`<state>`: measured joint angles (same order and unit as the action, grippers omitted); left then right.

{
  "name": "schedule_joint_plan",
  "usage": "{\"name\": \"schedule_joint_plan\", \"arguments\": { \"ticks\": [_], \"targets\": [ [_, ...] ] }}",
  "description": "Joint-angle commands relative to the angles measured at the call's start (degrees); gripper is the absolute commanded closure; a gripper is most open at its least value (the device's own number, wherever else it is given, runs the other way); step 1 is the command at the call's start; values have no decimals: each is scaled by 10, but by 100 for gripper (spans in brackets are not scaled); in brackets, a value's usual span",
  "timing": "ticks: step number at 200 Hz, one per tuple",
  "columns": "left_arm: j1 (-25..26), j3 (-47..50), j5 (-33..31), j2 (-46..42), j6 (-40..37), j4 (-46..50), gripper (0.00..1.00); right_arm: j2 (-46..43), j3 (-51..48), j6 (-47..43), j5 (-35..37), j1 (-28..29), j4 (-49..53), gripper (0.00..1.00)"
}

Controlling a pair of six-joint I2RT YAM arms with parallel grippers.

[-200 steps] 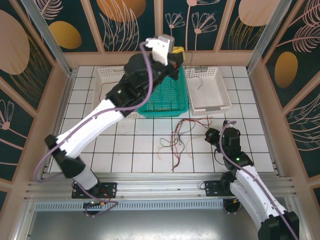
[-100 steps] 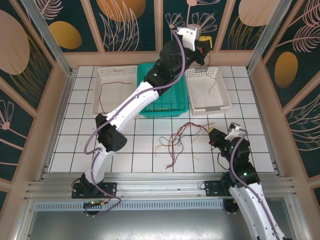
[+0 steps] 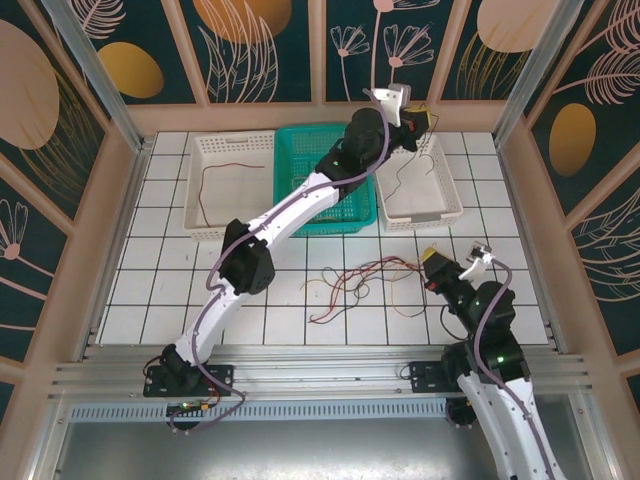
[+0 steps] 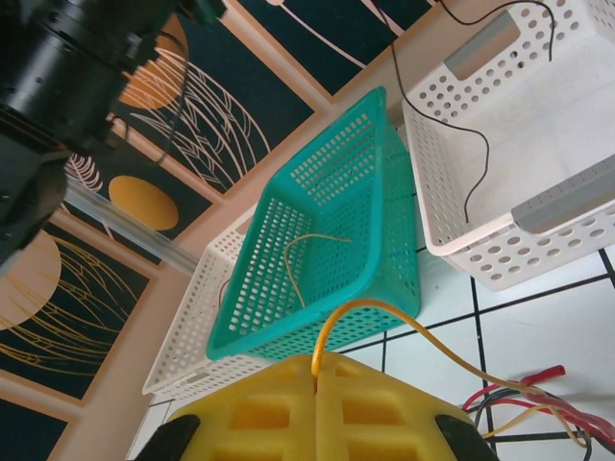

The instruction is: Untangle the cables

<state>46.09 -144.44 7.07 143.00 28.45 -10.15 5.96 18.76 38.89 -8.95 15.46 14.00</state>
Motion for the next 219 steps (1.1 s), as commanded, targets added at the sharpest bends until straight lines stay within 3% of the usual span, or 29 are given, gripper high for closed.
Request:
{"name": "schedule_joint_plan", "arguments": {
  "ticks": [1, 125, 158, 219],
  "targets": [
    [-10, -22, 12, 23, 33, -40, 100, 13, 29, -17, -6, 2, -14, 100],
    [-20, 50, 62, 64, 71, -39, 100, 38, 81, -27, 13, 3, -15, 100],
    [-20, 61, 79, 63, 70, -30, 90, 43, 89, -27, 20, 2, -16, 100],
    [-20, 93, 88, 32, 46, -15, 62, 45, 89, -25, 22, 3, -20, 100]
  ]
}}
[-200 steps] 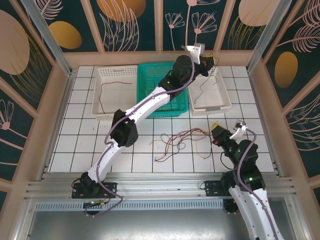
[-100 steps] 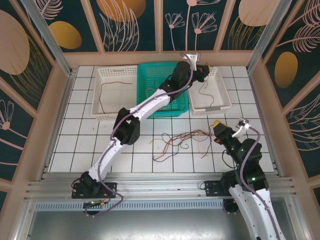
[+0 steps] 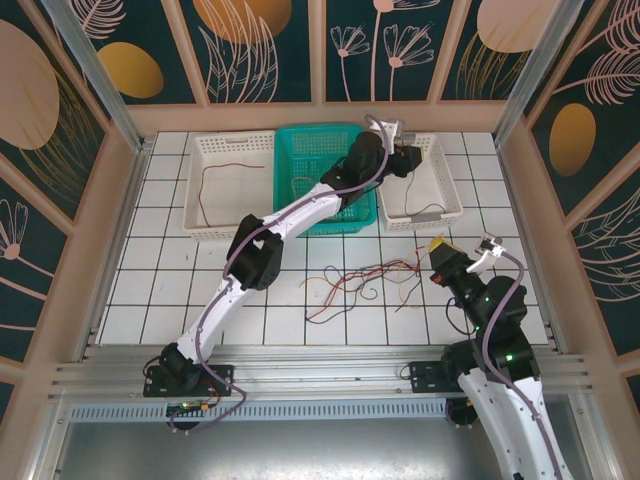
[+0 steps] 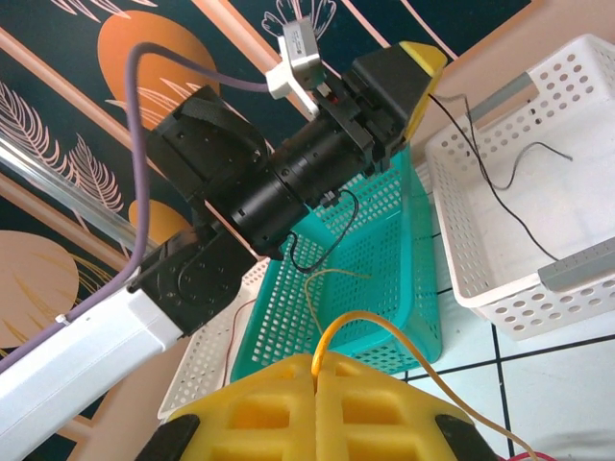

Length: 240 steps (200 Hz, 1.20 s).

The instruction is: Untangle the cables

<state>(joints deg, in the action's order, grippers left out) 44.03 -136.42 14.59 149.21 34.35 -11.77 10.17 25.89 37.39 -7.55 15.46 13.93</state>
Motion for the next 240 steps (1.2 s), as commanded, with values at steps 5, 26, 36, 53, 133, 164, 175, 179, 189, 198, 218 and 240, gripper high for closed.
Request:
{"name": "schedule_joint_plan", "arguments": {
  "ticks": [5, 26, 36, 53, 133, 164, 175, 179, 189, 198, 218, 240],
  "targets": [
    [0, 13, 15, -31, -14, 4, 59, 2, 17, -9, 8, 3, -20, 100],
    [0, 13, 19, -38, -19, 11, 51, 3, 16, -7, 9, 3, -24, 100],
    [1, 13, 20, -42, -22, 15, 47, 4, 16, -7, 9, 3, -25, 100],
    [1, 13, 19, -49, -32, 22, 40, 4, 17, -6, 10, 3, -25, 100],
    [1, 1, 32, -60, -53, 59, 23, 4, 19, 0, 10, 3, -21, 100],
    [1, -45, 23, -34, -66, 126, 16, 3, 21, 1, 11, 3, -20, 100],
    [1, -58, 23, -27, -69, 148, 13, 3, 23, 1, 11, 2, -19, 100],
    [1, -59, 23, -24, -69, 154, 12, 4, 24, 1, 12, 3, -18, 100],
    [1, -59, 24, -24, -69, 168, 10, 5, 27, 1, 13, 3, -15, 100],
    [1, -59, 25, -24, -69, 183, 8, 7, 31, -1, 15, 3, -10, 100],
    [1, -66, 22, -25, -71, 230, 3, 13, 43, -1, 17, 3, 3, 100],
    [1, -71, 14, -28, -70, 282, 1, 19, 57, -1, 25, 3, 22, 100]
  ]
}}
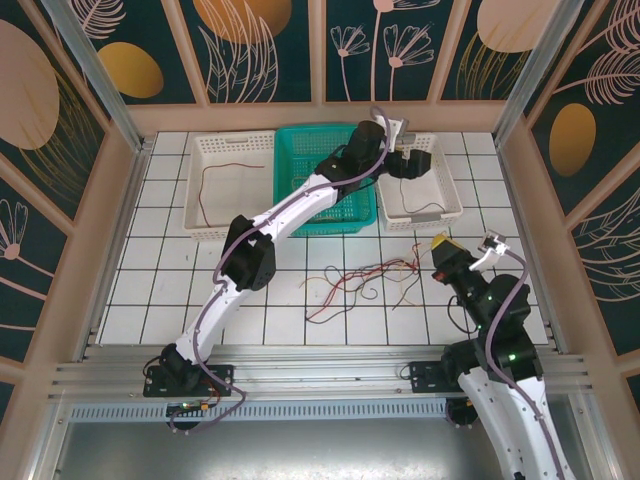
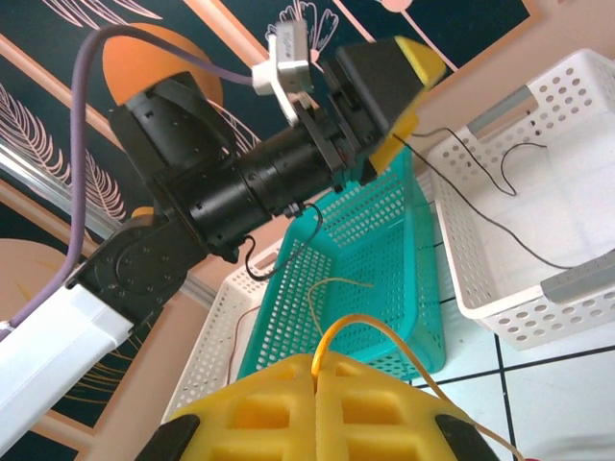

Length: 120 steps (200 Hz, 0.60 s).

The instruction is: Untangle the cables

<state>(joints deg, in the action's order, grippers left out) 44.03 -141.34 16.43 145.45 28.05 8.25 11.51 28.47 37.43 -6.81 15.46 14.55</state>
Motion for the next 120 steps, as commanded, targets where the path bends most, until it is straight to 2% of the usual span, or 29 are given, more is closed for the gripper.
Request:
{"name": "schedule_joint_plan", "arguments": {
  "ticks": [1, 120],
  "targets": [
    [1, -22, -4, 10, -7, 85, 2, 7, 32, -2, 18, 3, 18, 100],
    [1, -70, -7, 9, 94, 263, 2, 27, 46, -3, 10, 3, 48, 100]
  ]
}}
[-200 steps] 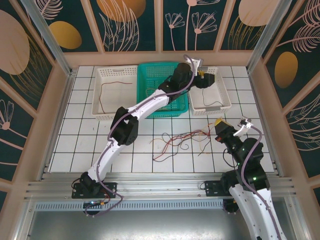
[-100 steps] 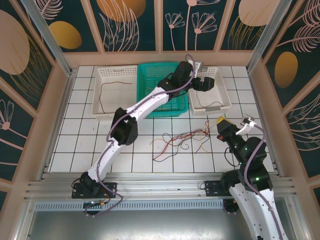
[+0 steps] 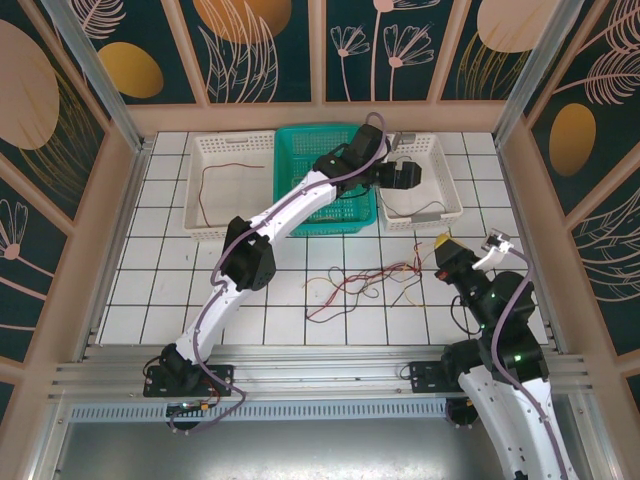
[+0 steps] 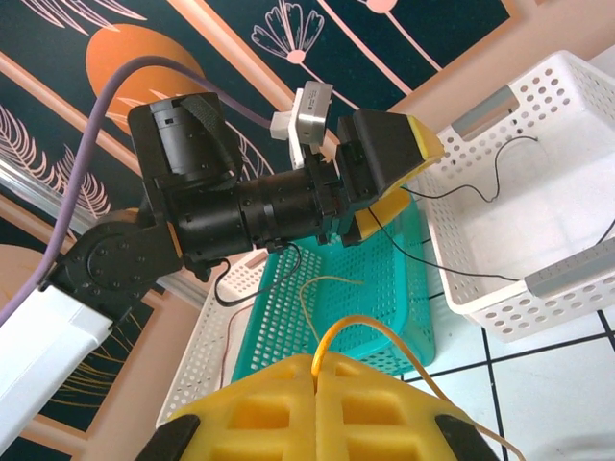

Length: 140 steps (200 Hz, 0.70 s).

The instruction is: Untangle the cables

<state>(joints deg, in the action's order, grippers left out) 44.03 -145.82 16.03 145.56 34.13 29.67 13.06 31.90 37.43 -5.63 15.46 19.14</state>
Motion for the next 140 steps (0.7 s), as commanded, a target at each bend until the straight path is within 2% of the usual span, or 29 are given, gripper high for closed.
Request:
{"name": "schedule_joint_plan", "arguments": {
  "ticks": [1, 31, 51, 76, 89, 110, 119, 140],
  "targets": [
    [1, -26, -2, 7, 33, 50, 2, 13, 11, -3, -3, 3, 2, 100],
    [3, -22, 4, -6, 38, 56, 1, 43, -6, 1, -15, 2, -3, 100],
    [9, -32, -25, -12, 29, 63, 1, 50, -18, 6, -20, 3, -18, 100],
    [17, -43, -90, -34, -3, 74, 1, 55, -23, 5, -29, 3, -29, 100],
    [31, -35, -115, -53, -49, 66, 1, 56, -23, 3, -29, 3, -27, 100],
    [79, -37, -236, -68, -162, 74, 2, 55, -22, -2, -27, 2, -22, 100],
    [90, -44, -276, -66, -183, 82, 2, 54, -22, -3, -26, 3, -19, 100],
    [88, -48, -284, -59, -181, 94, 1, 52, -21, -4, -27, 2, -17, 100]
  ]
}}
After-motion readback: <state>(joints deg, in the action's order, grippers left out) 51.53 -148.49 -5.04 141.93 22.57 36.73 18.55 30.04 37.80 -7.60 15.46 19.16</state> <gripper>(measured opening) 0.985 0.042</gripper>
